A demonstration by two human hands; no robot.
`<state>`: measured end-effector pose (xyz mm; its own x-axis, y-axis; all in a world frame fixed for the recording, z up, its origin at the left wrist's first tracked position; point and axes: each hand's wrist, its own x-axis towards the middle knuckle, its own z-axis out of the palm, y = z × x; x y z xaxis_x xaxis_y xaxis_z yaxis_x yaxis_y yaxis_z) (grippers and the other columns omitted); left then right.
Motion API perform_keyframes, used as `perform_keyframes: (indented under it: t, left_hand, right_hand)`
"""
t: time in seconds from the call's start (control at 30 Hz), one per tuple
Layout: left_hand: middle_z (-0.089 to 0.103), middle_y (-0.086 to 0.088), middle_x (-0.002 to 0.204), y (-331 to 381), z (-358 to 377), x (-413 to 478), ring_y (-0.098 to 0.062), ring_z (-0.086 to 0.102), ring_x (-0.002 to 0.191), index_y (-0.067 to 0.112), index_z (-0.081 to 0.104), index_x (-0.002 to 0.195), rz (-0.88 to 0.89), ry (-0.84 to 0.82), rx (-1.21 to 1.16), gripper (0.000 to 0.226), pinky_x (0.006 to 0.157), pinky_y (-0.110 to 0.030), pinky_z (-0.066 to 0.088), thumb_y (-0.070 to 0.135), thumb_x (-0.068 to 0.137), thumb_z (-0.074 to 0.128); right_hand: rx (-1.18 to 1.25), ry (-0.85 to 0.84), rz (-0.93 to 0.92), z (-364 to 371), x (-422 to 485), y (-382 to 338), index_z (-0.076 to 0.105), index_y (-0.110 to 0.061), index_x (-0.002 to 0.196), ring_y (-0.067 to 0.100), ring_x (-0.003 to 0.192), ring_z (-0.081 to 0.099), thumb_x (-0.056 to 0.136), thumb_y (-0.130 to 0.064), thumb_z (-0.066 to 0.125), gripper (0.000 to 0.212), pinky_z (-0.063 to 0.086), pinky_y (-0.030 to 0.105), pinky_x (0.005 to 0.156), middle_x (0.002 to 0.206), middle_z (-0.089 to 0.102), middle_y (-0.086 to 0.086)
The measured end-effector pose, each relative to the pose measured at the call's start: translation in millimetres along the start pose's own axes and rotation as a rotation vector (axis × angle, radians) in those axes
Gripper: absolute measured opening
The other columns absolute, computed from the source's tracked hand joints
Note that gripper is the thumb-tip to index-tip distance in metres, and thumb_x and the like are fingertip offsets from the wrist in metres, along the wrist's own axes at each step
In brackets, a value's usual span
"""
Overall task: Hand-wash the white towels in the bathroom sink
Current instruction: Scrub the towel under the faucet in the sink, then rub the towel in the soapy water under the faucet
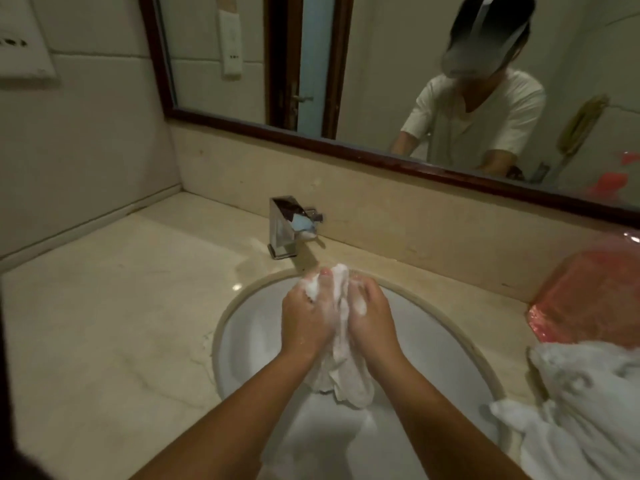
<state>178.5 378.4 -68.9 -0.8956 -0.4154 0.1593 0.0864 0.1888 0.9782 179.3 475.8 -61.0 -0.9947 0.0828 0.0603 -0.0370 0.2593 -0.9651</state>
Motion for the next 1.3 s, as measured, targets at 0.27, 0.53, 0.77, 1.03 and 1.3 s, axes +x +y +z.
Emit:
perform_keyframes:
  t: [0.27, 0.53, 0.77, 1.03, 1.3]
  left_hand:
    - [0.075, -0.009, 0.101, 87.1, -61.7, 58.9, -0.025, 0.07, 0.095, 0.012, 0.074, 0.107, -0.132, 0.055, 0.07, 0.09, 0.084, -0.04, 0.059, 0.088, 0.078, 0.035]
    - [0.071, -0.007, 0.106, 102.6, -70.5, 134.8, -0.031, 0.068, 0.103, 0.013, 0.07, 0.113, -0.344, -0.083, 0.457, 0.082, 0.08, -0.036, 0.052, 0.084, 0.085, 0.039]
    - [0.064, -0.019, 0.131, 86.0, -48.9, 159.6, -0.039, 0.06, 0.123, 0.006, 0.052, 0.129, -0.468, -0.118, 0.591, 0.077, 0.096, -0.042, 0.048, 0.073, 0.092, 0.057]
    - [0.067, -0.018, 0.126, 74.9, -39.0, 166.3, -0.038, 0.064, 0.116, 0.008, 0.054, 0.126, -0.46, -0.057, 0.633, 0.078, 0.084, -0.039, 0.047, 0.078, 0.091, 0.051]
    - [0.066, -0.017, 0.125, 73.3, -38.0, 164.4, -0.036, 0.064, 0.114, 0.007, 0.054, 0.129, -0.433, -0.053, 0.637, 0.079, 0.079, -0.035, 0.043, 0.077, 0.093, 0.049]
  right_hand:
    - [-0.12, -0.002, 0.099, 15.3, 26.8, -89.4, 0.065, -0.023, 0.104, 0.023, 0.09, 0.069, 0.107, -0.031, 0.054, 0.013, 0.058, 0.042, 0.08, 0.094, 0.07, -0.002]
    - [-0.381, 0.012, 0.19, 30.5, 115.3, -123.5, 0.068, -0.017, 0.106, 0.019, 0.09, 0.06, 0.106, -0.03, 0.059, 0.016, 0.043, 0.032, 0.078, 0.095, 0.065, -0.005]
    - [-0.416, -0.032, 0.214, 39.1, 158.2, -89.7, 0.077, -0.01, 0.103, 0.02, 0.082, 0.065, 0.103, -0.032, 0.069, 0.023, 0.046, 0.03, 0.074, 0.086, 0.07, 0.0]
    - [-0.405, -0.046, 0.142, 37.5, 163.1, -76.5, 0.079, -0.013, 0.084, 0.012, 0.064, 0.06, 0.102, -0.028, 0.069, 0.025, 0.038, 0.026, 0.059, 0.068, 0.065, -0.004]
    - [-0.41, -0.037, 0.219, 35.3, 176.6, -73.7, 0.066, -0.008, 0.071, 0.026, 0.063, 0.058, 0.104, -0.022, 0.063, 0.036, 0.041, 0.033, 0.061, 0.063, 0.06, 0.006]
